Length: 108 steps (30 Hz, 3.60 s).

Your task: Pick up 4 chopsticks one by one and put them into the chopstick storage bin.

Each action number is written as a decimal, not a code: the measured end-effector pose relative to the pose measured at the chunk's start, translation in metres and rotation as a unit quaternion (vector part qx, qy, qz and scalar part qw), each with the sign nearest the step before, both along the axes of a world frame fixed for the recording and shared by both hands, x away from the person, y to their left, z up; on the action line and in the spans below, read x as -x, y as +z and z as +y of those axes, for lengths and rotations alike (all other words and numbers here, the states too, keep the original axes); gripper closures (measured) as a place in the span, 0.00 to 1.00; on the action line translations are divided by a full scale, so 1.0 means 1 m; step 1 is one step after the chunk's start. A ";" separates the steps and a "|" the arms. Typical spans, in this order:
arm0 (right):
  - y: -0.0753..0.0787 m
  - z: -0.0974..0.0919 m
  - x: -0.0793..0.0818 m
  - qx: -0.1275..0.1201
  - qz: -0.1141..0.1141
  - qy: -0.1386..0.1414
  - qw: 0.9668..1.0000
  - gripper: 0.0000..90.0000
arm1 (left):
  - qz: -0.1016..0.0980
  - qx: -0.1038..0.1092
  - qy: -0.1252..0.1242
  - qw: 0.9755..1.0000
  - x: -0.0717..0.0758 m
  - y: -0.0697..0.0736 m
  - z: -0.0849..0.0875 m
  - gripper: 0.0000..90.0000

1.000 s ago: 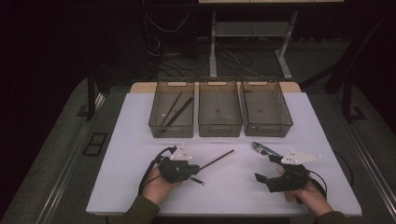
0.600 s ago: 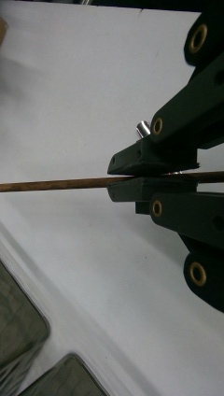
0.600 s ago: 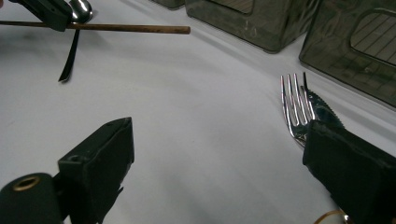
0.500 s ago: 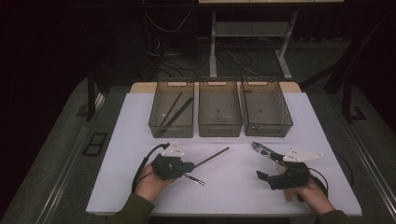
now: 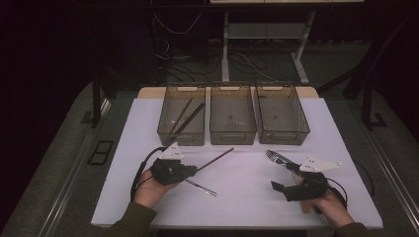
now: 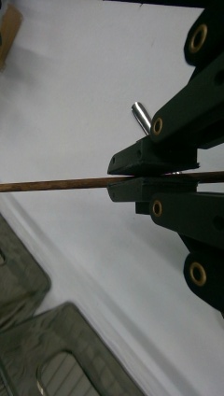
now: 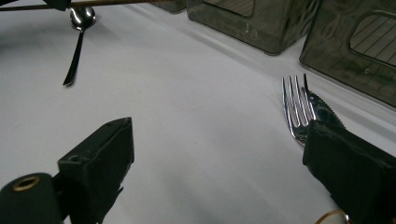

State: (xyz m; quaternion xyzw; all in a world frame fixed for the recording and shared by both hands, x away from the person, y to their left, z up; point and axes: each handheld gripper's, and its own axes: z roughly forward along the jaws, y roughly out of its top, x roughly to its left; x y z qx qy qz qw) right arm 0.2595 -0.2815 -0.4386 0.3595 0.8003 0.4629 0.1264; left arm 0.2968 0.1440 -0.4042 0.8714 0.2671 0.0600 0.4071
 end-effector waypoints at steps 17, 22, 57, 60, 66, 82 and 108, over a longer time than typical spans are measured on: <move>0.000 0.000 0.000 0.002 0.000 -0.001 1.000 0.10 | -0.012 0.013 0.041 0.999 -0.013 0.010 0.027 0.95; 0.000 0.000 0.000 0.002 0.000 -0.001 1.000 0.10 | -0.015 0.014 0.047 0.999 -0.017 0.016 0.032 0.95; 0.000 0.000 0.001 -0.002 0.001 -0.003 1.000 0.10 | -0.029 0.019 0.129 0.991 -0.094 0.057 0.049 0.95; 0.000 0.000 0.001 -0.002 0.000 -0.002 1.000 0.10 | -0.028 0.007 0.134 0.991 -0.101 0.058 0.046 0.95; 0.000 0.000 0.001 -0.002 0.000 -0.003 1.000 0.10 | -0.024 -0.003 0.143 0.989 -0.117 0.057 0.038 0.95; 0.000 0.000 0.001 -0.004 0.000 -0.001 1.000 0.10 | -0.020 0.012 0.184 0.983 -0.155 0.049 0.026 0.95; 0.002 0.000 0.003 -0.012 0.001 0.002 1.000 0.10 | -0.014 0.000 0.255 0.967 -0.188 0.026 0.023 0.95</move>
